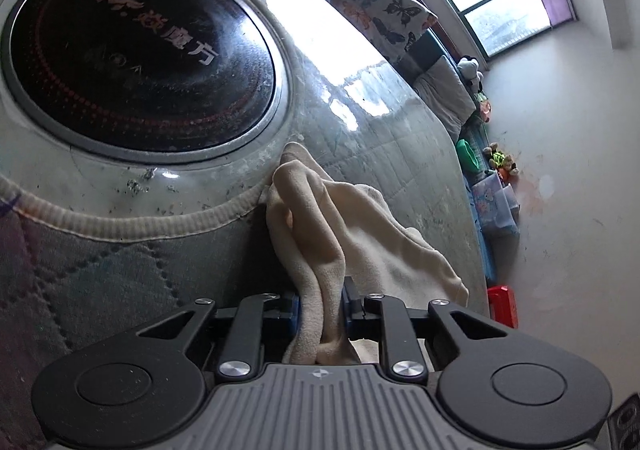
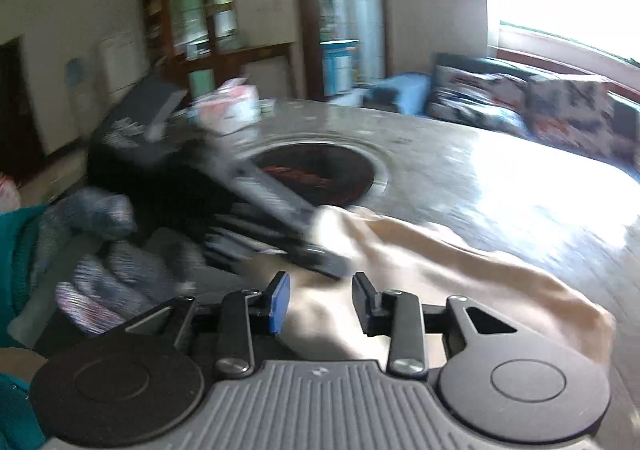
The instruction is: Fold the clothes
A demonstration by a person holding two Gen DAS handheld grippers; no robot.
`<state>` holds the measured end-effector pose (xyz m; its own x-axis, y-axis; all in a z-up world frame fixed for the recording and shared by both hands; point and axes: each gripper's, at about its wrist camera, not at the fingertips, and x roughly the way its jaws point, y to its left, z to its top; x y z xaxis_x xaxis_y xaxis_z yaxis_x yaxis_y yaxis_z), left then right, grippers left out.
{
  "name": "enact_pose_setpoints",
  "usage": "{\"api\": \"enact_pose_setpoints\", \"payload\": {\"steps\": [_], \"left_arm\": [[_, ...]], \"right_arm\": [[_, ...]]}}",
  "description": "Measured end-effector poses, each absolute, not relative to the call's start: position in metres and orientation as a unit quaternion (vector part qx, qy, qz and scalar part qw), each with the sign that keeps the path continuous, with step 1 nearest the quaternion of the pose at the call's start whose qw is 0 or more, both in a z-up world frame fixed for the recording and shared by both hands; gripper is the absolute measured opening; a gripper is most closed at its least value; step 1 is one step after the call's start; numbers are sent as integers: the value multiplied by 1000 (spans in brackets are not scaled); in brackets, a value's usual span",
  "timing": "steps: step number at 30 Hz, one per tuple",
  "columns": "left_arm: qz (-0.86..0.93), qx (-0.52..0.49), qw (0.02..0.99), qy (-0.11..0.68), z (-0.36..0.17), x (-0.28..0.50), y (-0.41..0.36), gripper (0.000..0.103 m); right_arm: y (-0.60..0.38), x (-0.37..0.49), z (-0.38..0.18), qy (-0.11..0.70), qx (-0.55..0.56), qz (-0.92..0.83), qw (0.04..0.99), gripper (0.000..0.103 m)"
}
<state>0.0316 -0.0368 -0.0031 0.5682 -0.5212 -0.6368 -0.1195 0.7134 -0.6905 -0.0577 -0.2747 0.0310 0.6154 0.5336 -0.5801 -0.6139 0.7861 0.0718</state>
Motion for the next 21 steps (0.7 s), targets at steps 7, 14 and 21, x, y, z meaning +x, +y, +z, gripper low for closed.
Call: {"api": "enact_pose_setpoints", "payload": {"steps": [7, 14, 21], "left_arm": [[-124, -324, 826, 445, 3, 30, -44, 21], [-120, -301, 836, 443, 7, 38, -50, 21], [-128, -252, 856, 432, 17, 41, -62, 19]], "right_arm": [[-358, -20, 17, 318, -43, 160, 934, 44], [-412, 2, -6, 350, 49, 97, 931, 50], [-424, -6, -14, 347, 106, 120, 924, 20]]}}
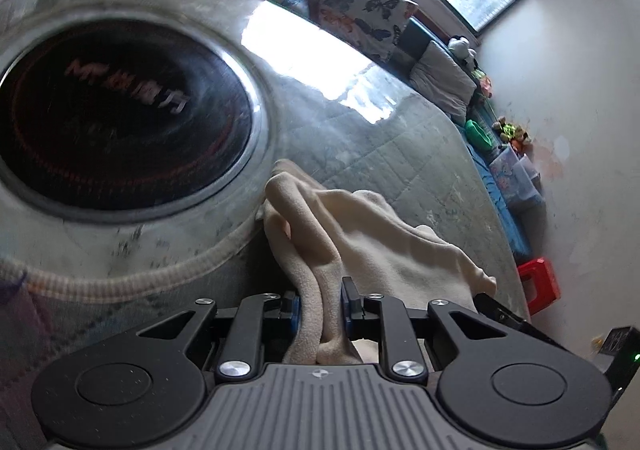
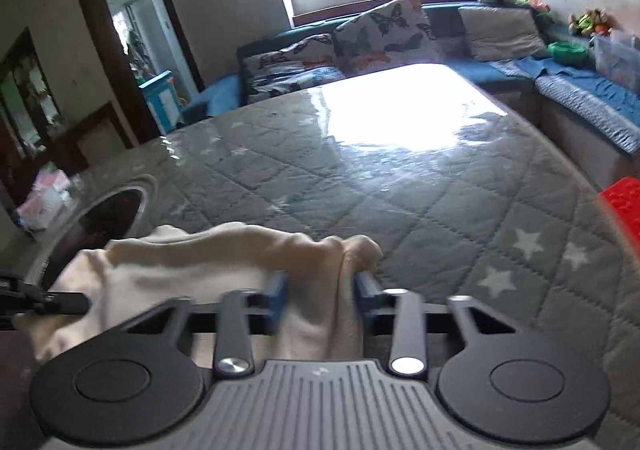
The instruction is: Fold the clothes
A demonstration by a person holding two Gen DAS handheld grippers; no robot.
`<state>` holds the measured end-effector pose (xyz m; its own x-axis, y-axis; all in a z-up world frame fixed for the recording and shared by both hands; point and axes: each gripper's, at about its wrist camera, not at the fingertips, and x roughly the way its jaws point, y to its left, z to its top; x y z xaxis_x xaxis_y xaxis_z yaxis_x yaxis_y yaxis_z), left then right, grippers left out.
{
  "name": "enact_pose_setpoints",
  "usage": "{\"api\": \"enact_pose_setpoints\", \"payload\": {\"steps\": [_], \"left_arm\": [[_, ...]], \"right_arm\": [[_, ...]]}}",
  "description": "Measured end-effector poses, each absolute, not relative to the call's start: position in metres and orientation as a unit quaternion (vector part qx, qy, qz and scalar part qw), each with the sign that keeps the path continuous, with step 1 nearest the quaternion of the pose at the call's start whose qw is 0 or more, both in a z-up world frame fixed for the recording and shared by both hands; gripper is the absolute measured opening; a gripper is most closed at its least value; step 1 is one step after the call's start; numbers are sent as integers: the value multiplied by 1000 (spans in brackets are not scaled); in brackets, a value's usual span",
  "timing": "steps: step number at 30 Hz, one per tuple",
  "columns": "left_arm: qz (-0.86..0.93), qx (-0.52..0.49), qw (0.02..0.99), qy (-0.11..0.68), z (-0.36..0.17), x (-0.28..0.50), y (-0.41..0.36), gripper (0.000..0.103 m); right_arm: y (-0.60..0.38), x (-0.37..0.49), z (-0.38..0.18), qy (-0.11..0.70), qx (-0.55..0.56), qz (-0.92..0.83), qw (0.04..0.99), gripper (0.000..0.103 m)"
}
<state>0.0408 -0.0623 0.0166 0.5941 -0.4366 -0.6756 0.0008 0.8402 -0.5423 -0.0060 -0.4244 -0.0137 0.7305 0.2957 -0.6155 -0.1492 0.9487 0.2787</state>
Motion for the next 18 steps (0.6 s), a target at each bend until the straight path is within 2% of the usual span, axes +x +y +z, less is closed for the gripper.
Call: {"api": "enact_pose_setpoints", "payload": {"steps": [1, 3, 18], "left_arm": [[-131, -244, 860, 428, 20, 41, -65, 19], [-141, -226, 868, 420, 28, 43, -72, 17], [-254, -158, 872, 387, 63, 82, -186, 16]], "right_arm": [[-423, -6, -13, 342, 105, 120, 926, 15], [-425, -9, -9, 331, 112, 120, 929, 12], [-481, -15, 54, 256, 74, 30, 963, 10]]}}
